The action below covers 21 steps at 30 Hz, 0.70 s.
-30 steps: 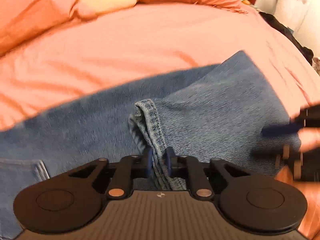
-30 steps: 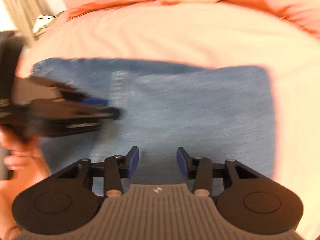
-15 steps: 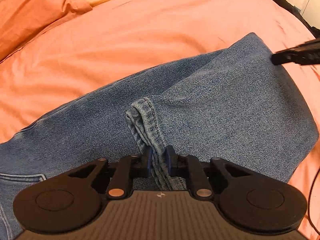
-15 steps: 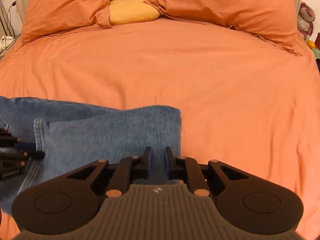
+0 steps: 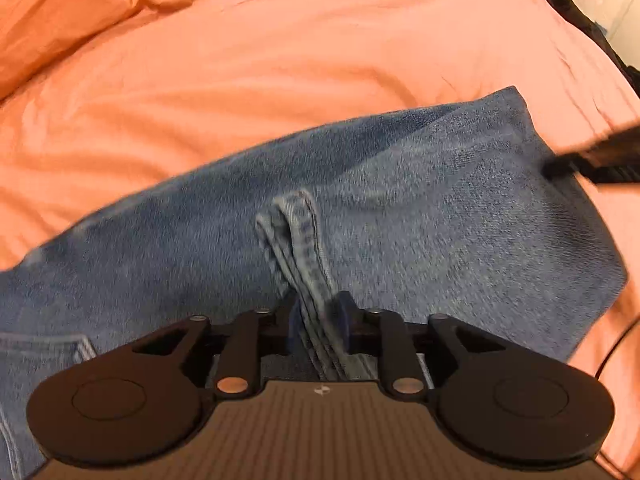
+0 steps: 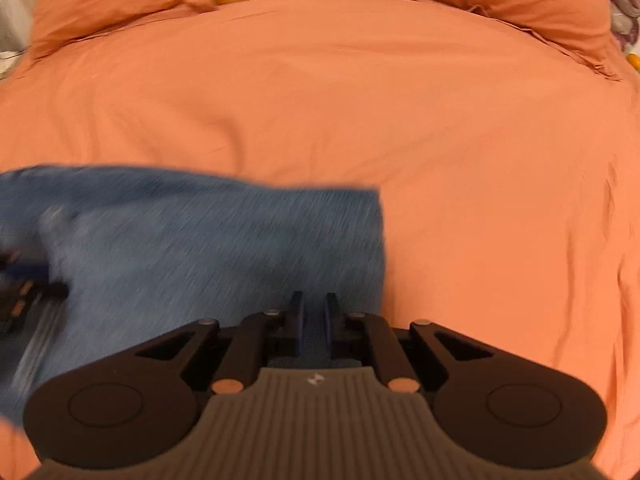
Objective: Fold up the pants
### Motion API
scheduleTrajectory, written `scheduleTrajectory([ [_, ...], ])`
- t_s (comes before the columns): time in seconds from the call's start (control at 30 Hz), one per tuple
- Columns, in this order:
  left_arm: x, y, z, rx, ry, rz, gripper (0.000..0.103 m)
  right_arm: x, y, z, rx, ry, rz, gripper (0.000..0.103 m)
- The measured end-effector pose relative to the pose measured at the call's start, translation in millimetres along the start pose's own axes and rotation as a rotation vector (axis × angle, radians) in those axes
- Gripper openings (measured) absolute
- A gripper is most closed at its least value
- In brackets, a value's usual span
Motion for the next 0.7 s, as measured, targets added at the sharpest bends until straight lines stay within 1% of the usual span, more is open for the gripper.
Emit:
scheduleTrajectory([
  [0.07, 0, 7, -8, 0.008, 0.001, -0.016, 0.030, 3, 17, -29, 0.025, 0.041, 0.011, 0.004],
  [0.17, -8, 23, -25, -0.021, -0.020, -0.032, 0.030, 2, 34, -68, 0.049, 0.069, 0.031, 0.005],
  [0.23, -18, 26, -37, -0.018, -0.044, -0.040, 0.030, 1, 38, -84, 0.048, 0.075, 0.029, 0.005],
  [0.3, -24, 18, -47, 0.010, -0.082, 0.013, 0.031, -2, 36, -89, 0.036, 0.052, 0.026, 0.005],
  [0.37, -26, 13, -53, 0.005, -0.063, 0.033, 0.032, 0, 30, -94, 0.042, 0.038, 0.021, 0.005],
  [0.47, -26, 5, -55, 0.015, -0.040, 0.054, 0.035, 8, 18, -96, 0.039, 0.101, -0.016, 0.005],
  [0.57, -27, 1, -55, 0.026, -0.027, 0.067, 0.037, 11, 11, -95, 0.027, 0.125, -0.048, 0.005],
  [0.63, -26, 3, -55, 0.032, -0.015, 0.070, 0.037, 12, 11, -95, 0.025, 0.124, -0.059, 0.005],
  [0.7, -27, 8, -54, 0.020, -0.013, 0.067, 0.037, 11, 13, -94, 0.028, 0.105, -0.061, 0.005],
])
Point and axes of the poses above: each gripper's, at about its wrist camera, not at the fingertips, and y roughly against the way its jaws point, x to its left, z to its top, the point moved 8 cm from there along -y, roughly the way its jaws point, and after that the axes turned 4 degrees about x, right-handed, at the moved point
